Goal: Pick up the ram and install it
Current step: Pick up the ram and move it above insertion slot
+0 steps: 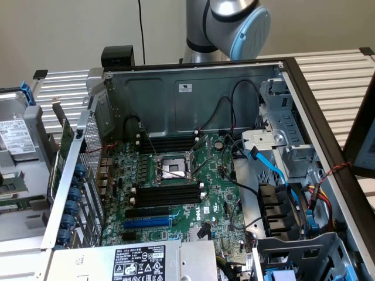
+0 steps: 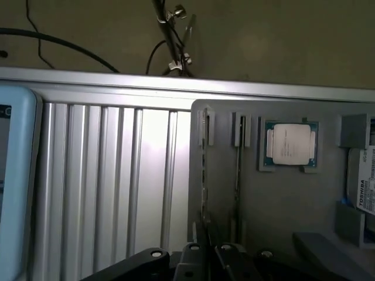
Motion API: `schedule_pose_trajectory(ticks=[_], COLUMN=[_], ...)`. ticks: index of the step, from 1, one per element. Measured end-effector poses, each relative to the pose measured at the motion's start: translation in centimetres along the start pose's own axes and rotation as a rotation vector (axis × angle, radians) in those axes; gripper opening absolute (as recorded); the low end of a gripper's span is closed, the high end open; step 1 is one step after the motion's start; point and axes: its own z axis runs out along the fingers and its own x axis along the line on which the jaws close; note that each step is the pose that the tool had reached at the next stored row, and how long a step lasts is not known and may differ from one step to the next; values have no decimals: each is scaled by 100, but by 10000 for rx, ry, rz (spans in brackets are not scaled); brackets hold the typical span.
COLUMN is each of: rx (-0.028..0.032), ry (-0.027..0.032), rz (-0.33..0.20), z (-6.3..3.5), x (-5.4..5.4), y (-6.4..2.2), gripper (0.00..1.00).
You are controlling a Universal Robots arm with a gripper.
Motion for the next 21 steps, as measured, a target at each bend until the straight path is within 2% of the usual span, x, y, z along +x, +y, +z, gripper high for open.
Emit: schedule_pose_trajectory(ticks=[13,21], rx=[-14,-19], ry=[-1,-4], rz=[-1,0], z=[-570,-920], x=[312,502], y=[-336,-604], gripper=[12,12])
